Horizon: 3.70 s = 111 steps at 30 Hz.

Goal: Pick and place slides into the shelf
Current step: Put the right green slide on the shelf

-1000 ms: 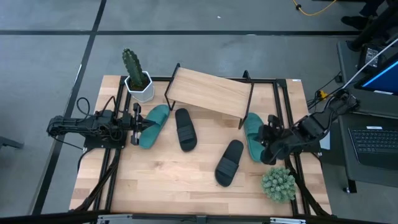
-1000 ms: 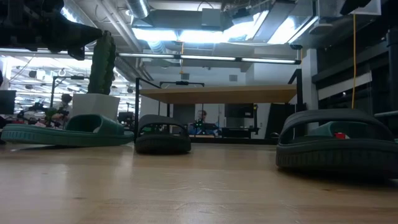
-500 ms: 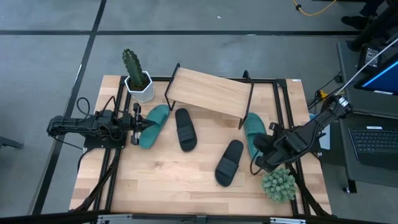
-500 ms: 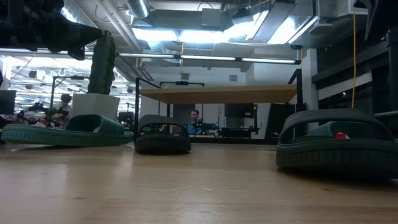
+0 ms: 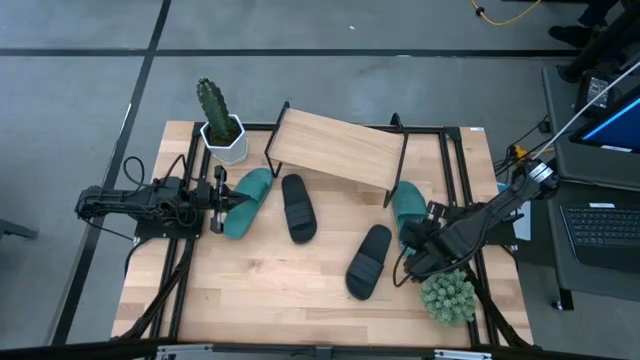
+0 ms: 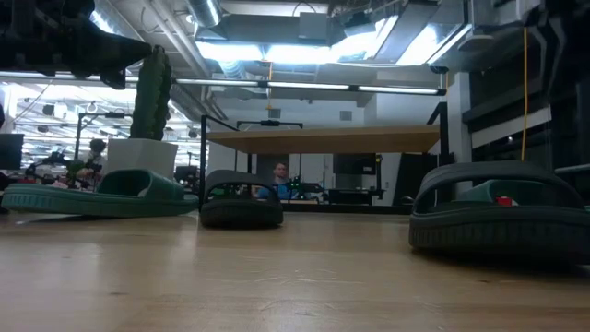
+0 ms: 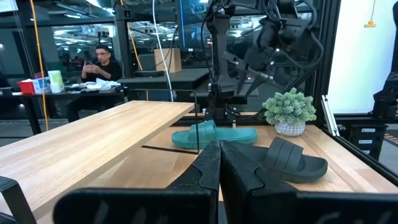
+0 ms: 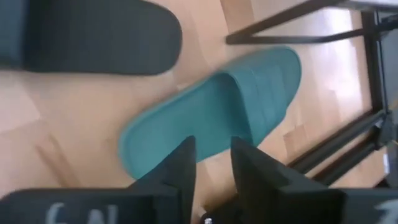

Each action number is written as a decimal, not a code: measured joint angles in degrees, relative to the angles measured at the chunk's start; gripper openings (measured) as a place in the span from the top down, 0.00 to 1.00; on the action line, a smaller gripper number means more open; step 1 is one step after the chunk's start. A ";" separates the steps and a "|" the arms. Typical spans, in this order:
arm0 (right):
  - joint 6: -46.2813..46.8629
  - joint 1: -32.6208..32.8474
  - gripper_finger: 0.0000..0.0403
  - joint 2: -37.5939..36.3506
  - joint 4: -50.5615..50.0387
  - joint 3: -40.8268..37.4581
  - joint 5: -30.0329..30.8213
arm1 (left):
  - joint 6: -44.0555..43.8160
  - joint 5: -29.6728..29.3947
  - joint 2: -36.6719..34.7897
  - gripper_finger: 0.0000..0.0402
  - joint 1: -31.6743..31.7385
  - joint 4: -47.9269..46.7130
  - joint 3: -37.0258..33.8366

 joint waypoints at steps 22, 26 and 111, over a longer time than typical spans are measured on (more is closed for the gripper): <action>-2.86 -3.17 0.52 -0.13 9.67 -16.50 5.51 | 0.00 0.00 0.00 1.00 0.00 -2.53 -0.07; -4.53 -5.43 0.52 -0.13 12.43 -18.51 5.54 | 0.00 0.00 0.00 1.00 0.00 -2.49 -0.07; -10.14 -21.60 0.99 -1.55 2.10 -14.01 0.23 | 5.81 0.00 0.00 1.00 0.00 -2.45 -0.04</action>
